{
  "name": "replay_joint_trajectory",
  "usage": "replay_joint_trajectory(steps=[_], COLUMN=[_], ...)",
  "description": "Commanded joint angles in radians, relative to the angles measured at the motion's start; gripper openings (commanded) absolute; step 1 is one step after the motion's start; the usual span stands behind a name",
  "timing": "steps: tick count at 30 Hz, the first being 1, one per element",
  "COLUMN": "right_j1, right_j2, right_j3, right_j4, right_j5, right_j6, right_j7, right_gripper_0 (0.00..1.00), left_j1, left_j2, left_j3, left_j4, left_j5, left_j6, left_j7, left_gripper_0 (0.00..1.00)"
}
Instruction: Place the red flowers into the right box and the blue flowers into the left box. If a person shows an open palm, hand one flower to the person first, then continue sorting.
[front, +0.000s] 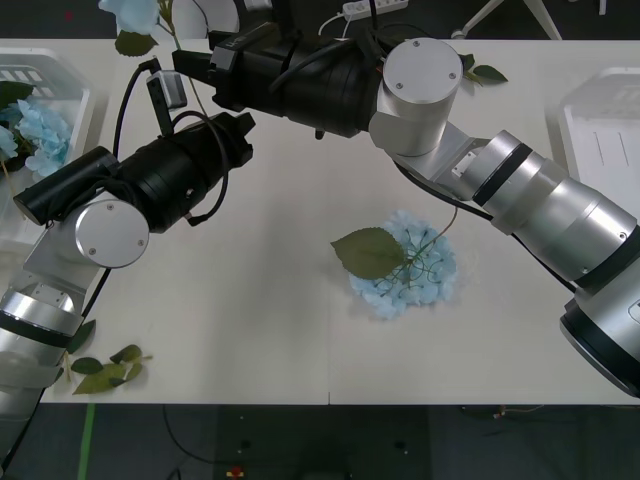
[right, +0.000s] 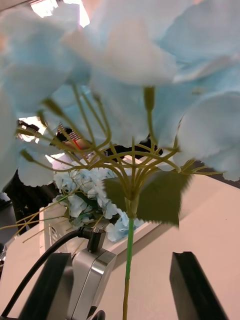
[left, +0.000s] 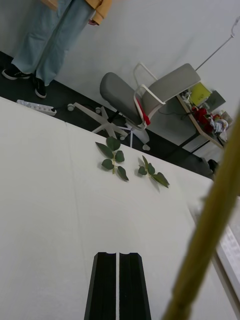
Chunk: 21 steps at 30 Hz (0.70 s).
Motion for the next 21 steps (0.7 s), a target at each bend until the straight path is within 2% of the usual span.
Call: replay_joint_trajectory(steps=[1, 9, 11, 16, 18, 19, 20, 21], right_j1=[-0.059, -0.06, -0.06, -0.062, -0.063, -0.063, -0.077, -0.086], right_j2=[-0.009, -0.061, -0.087, -0.194, -0.234, -0.234, -0.293, -0.313], right_j3=[-0.001, -0.021, -0.021, -0.021, -0.021, -0.021, -0.021, -0.023], right_j4=[-0.036, -0.046, -0.061, -0.113, -0.131, -0.131, -0.158, -0.164], right_j5=[-0.006, -0.054, -0.055, 0.039, 0.077, 0.077, 0.14, 0.164], right_j6=[-0.002, 0.081, 0.095, 0.142, 0.179, 0.179, 0.251, 0.285], right_j7=[0.036, 0.003, -0.049, -0.268, -0.36, -0.36, -0.546, -0.63], right_gripper_0=[0.84, 0.85, 0.85, 0.85, 0.85, 0.85, 0.85, 0.85], left_j1=[-0.036, -0.044, -0.051, -0.125, -0.147, -0.147, -0.168, -0.176], left_j2=[0.009, 0.233, 0.3, 0.409, 0.432, 0.432, 0.474, 0.489], left_j3=[0.009, 0.077, 0.127, 0.36, 0.409, 0.409, 0.459, 0.471], left_j4=[0.003, 0.038, 0.054, 0.176, 0.23, 0.23, 0.313, 0.341], left_j5=[-0.013, 0.088, 0.121, 0.231, 0.23, 0.23, 0.214, 0.208], left_j6=[-0.017, 0.006, 0.101, 0.499, 0.584, 0.584, 0.663, 0.68], left_j7=[0.04, 0.051, 0.051, 0.066, 0.069, 0.069, 0.068, 0.068], left_gripper_0=[0.0, 0.0, 0.0, 0.0, 0.0, 0.0, 0.0, 0.0])
